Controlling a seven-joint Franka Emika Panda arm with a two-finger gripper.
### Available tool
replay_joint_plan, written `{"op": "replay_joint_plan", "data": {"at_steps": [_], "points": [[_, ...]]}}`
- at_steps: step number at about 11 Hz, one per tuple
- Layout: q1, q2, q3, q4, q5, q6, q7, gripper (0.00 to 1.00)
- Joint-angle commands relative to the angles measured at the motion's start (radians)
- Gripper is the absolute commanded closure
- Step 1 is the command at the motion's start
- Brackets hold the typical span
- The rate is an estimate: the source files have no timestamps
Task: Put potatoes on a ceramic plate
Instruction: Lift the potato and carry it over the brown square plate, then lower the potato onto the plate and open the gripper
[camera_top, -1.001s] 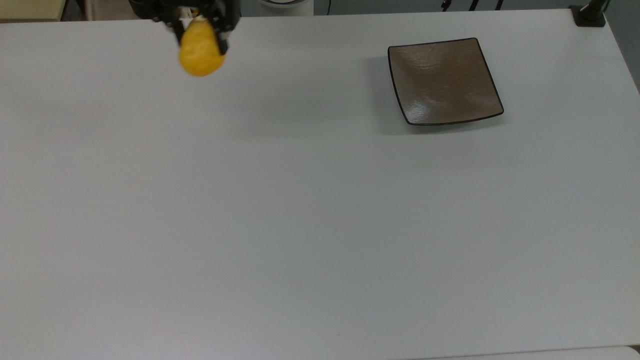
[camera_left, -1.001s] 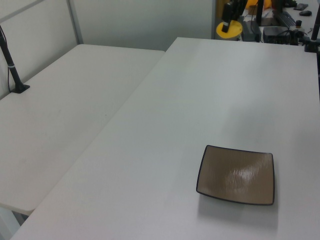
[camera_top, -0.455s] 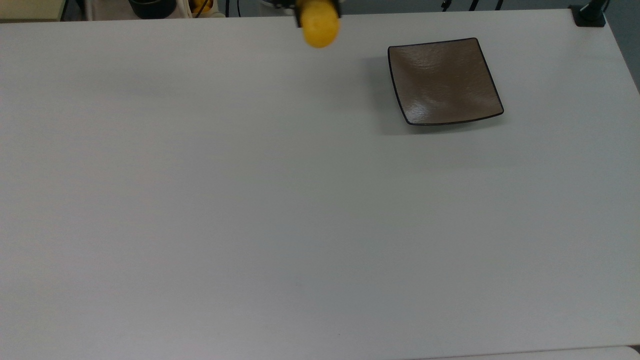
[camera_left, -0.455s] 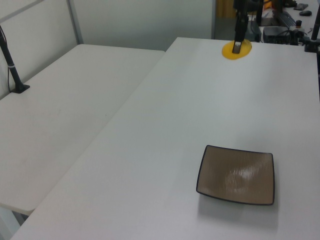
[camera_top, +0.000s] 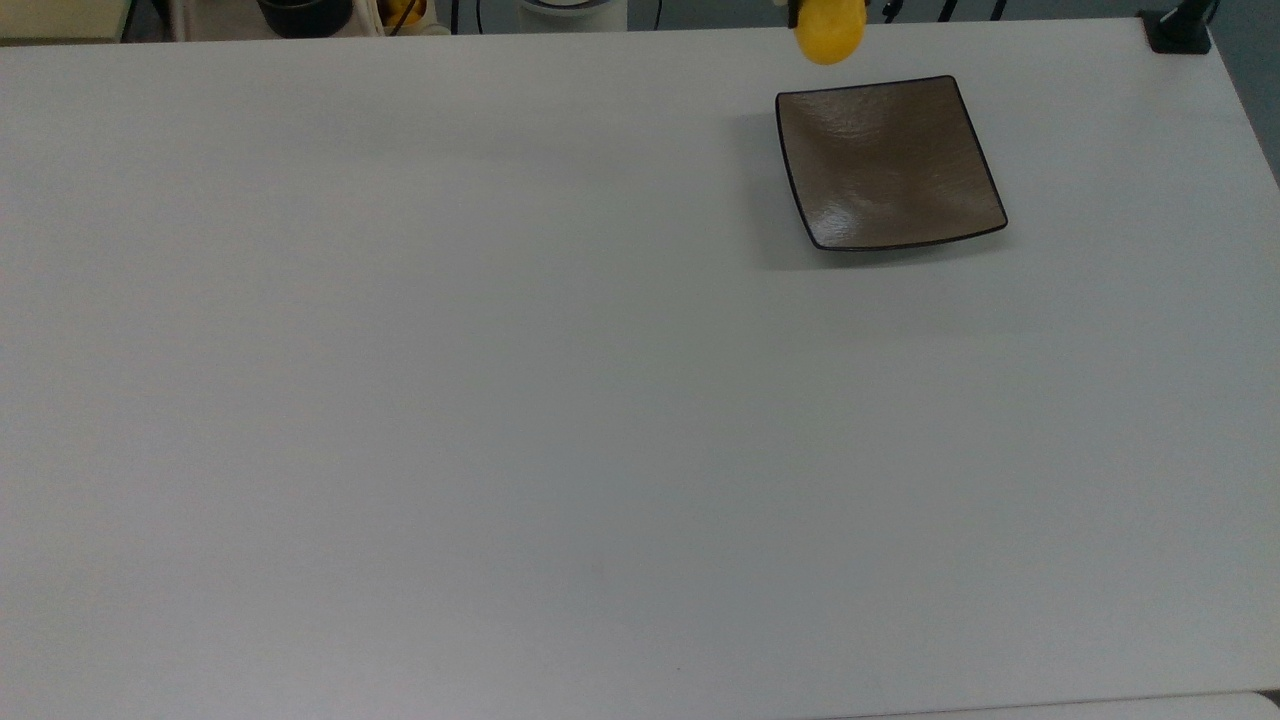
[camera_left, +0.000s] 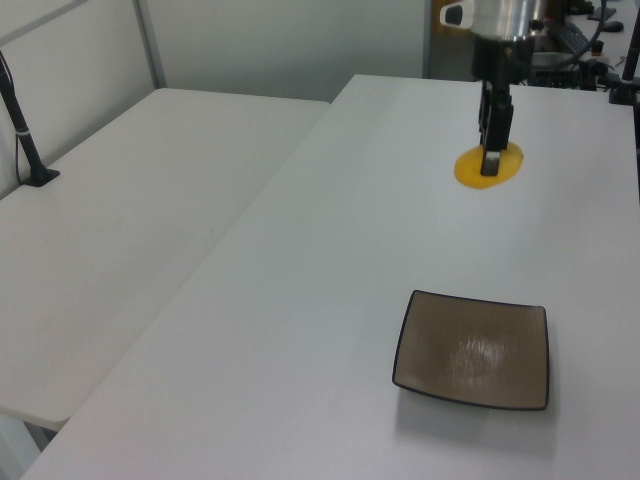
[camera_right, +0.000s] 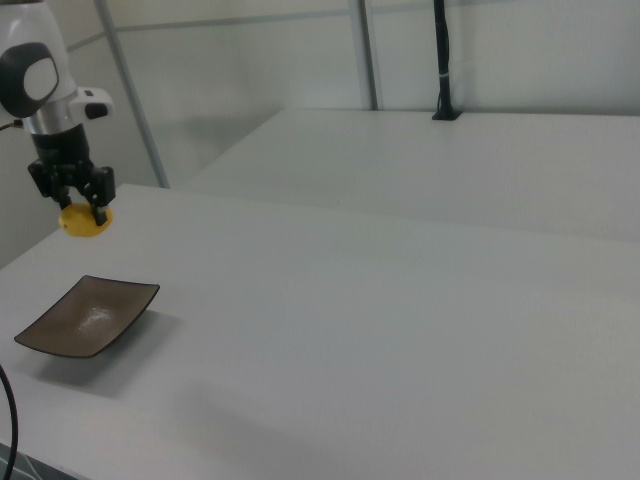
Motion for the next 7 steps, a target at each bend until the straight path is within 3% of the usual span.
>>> {"op": "replay_joint_plan", "data": {"at_steps": [1,4,7], "points": [[0.039,0.096,0.067,-0.014,0.007,0.091,0.161,0.71],[0.042,0.140,0.112,-0.114,-0.012,0.260,0.260,0.70],[0.076,0.175,0.126,-0.220,-0.088,0.400,0.329,0.70]]}}
